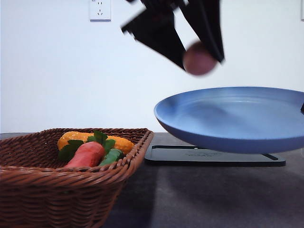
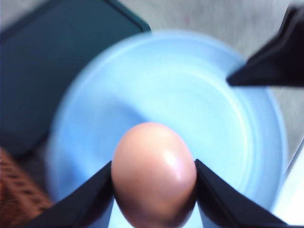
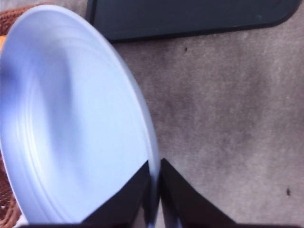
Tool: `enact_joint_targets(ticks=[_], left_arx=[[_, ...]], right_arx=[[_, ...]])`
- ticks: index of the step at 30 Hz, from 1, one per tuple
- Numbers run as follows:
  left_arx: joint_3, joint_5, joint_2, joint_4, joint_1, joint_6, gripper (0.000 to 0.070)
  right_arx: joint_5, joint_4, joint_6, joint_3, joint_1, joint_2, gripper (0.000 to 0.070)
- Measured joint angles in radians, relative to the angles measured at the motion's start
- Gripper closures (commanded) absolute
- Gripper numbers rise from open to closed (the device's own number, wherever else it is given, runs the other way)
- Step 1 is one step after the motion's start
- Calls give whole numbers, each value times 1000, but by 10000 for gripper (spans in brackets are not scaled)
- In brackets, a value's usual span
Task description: Transfer egg from basket to plate and serve
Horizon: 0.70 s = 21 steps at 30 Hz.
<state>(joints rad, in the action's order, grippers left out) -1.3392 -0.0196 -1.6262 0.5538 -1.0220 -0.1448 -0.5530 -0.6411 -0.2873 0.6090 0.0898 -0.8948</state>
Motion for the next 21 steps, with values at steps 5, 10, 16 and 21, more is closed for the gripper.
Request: enact_joint_targets(ticks=[5,10,16,21], left_arx=[[0,0,-69,-5,-13,0,597],[0,0,-93,-5,-14,0,596],[0,0,-93,-12,-15,0,475],[0,0,-93,-12,-15,0,305]], right_arx=[[-19,-1,-2,0,0,-1,700],[-19,-8,-2,0,0,-2,700],[-29,-11,-2,0,0,-3,700],[-54,-49,-5,0,0,-4,700]])
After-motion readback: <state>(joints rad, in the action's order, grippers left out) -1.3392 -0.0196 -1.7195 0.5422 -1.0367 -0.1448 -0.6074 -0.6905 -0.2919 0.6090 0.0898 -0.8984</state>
